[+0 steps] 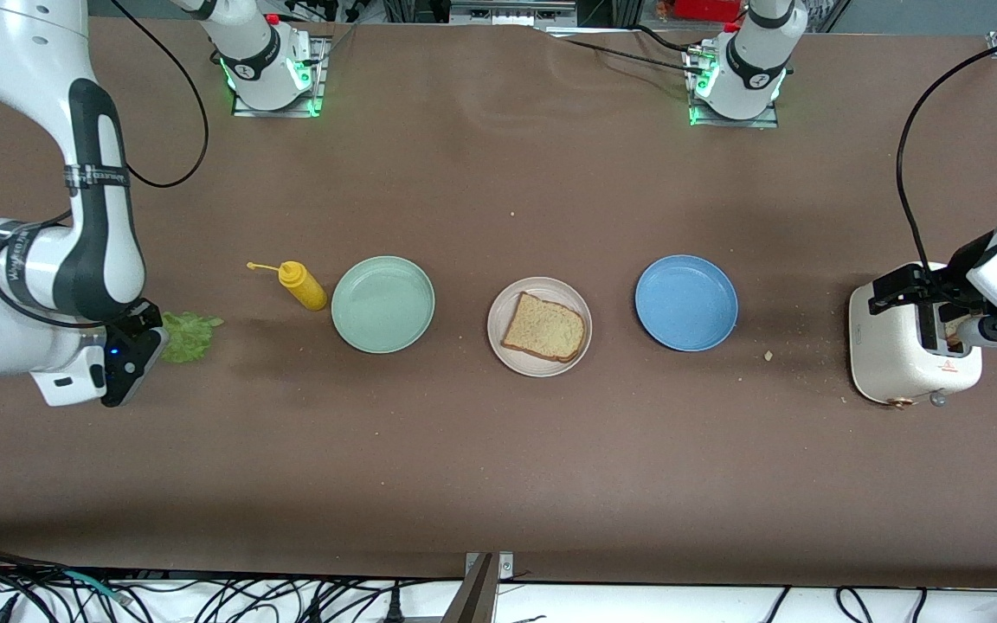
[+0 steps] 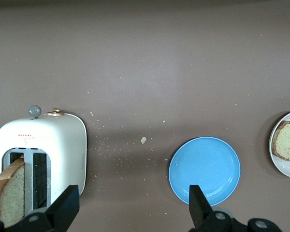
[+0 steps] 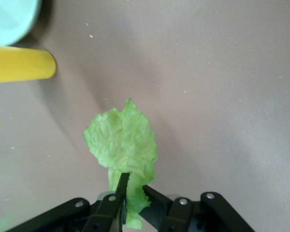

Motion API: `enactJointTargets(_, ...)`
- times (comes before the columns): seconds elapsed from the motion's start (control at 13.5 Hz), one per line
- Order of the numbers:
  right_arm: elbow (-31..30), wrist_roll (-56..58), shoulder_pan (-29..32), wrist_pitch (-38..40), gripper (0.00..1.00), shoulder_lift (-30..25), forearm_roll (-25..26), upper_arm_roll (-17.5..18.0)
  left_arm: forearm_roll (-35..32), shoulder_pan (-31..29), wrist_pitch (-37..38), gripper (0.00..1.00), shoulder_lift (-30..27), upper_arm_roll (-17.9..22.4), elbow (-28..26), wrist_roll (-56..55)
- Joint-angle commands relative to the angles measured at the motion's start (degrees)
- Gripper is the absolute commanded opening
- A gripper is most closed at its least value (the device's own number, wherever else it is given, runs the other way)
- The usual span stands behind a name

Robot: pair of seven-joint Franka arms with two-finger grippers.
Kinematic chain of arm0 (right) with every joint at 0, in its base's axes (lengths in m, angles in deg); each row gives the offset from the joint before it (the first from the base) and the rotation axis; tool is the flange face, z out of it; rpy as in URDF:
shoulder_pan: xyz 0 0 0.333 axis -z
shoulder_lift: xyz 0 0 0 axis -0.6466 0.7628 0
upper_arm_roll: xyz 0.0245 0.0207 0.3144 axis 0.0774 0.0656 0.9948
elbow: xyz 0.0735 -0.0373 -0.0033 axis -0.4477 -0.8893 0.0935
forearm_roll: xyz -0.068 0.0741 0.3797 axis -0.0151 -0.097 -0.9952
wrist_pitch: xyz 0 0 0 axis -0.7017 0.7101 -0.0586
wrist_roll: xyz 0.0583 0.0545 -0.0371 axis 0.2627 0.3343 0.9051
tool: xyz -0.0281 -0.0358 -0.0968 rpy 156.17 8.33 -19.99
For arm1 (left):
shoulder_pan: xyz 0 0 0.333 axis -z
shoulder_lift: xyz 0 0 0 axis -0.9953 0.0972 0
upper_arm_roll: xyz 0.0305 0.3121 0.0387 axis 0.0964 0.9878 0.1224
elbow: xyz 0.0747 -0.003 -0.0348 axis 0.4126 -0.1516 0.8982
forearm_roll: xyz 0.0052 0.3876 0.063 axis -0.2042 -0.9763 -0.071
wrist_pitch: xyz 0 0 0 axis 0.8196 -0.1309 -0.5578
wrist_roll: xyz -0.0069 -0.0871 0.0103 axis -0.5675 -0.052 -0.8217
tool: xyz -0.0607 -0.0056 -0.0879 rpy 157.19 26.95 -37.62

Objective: Make sandwich in beige plate with both arms
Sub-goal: 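Lower the right gripper onto the green lettuce leaf and grasp it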

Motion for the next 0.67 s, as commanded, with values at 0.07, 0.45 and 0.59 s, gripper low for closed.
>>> enactJointTargets(0.07,11.1,-7.5,-0.8,13.3,0.00,0.2,0.9,-0.3,-1.8,0.4,0.3,1.00,-0.6,-0.1,-0.6,-0.9)
enactJointTargets(0.45,16.5,-19.3,-4.6,25.3,0.00,-2.1,-0.8,0.9,-1.8,0.4,0.3,1.00,-0.6,-0.1,-0.6,-0.9)
enactJointTargets(0.59,16.4,-29.4,-5.7,26.9,0.00,-3.3,-7.2,1.4,-1.8,0.4,0.3,1.00,-0.6,-0.1,-0.6,-0.9)
